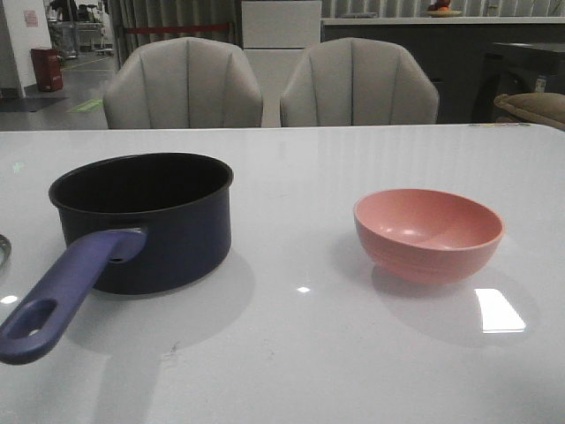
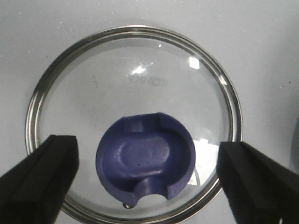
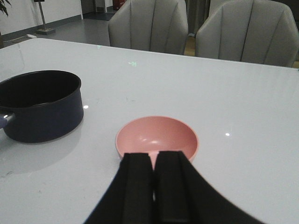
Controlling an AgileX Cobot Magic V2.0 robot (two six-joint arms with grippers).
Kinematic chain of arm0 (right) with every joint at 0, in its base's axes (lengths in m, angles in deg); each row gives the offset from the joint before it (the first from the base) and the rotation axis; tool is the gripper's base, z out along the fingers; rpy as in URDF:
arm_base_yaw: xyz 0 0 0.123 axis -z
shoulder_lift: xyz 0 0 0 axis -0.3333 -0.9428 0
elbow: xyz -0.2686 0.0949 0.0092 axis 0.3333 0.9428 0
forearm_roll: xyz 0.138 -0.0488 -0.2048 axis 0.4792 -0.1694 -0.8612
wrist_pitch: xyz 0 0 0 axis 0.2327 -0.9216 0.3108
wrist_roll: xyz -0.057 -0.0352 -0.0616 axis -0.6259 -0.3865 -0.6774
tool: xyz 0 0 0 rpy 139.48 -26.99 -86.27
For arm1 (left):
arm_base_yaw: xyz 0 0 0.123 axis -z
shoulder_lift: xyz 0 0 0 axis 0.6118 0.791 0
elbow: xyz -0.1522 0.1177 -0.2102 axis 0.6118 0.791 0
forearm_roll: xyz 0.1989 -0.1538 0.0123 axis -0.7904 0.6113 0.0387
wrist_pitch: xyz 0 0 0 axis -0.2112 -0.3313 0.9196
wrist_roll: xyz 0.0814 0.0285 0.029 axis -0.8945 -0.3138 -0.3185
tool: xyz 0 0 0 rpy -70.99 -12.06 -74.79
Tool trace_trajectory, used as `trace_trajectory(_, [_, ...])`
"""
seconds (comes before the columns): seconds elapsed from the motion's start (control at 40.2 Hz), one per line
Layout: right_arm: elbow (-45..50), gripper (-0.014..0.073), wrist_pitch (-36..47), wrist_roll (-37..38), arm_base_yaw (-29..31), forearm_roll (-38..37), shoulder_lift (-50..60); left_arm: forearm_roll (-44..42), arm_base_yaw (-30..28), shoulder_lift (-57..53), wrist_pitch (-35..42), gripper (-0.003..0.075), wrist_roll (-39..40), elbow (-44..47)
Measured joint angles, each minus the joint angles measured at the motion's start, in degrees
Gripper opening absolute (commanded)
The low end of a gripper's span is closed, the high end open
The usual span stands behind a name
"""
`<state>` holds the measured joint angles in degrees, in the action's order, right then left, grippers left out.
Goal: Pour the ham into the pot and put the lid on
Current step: 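Lower the left gripper onto the lid knob on the table and grasp it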
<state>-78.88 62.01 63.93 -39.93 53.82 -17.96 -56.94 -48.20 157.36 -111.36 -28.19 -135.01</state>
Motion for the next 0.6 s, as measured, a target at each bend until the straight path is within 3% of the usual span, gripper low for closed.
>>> trace_trajectory(0.349, [0.0, 0.015, 0.0, 0.0, 0.0, 0.0, 0.0, -1.01, 0.6, 3.86, -0.22, 0.0626, 0.0, -0.27])
trace_trajectory(0.598, [0.0, 0.015, 0.0, 0.0, 0.0, 0.0, 0.0, -1.74, 0.6, 4.4, -0.22, 0.0494, 0.0, -0.27])
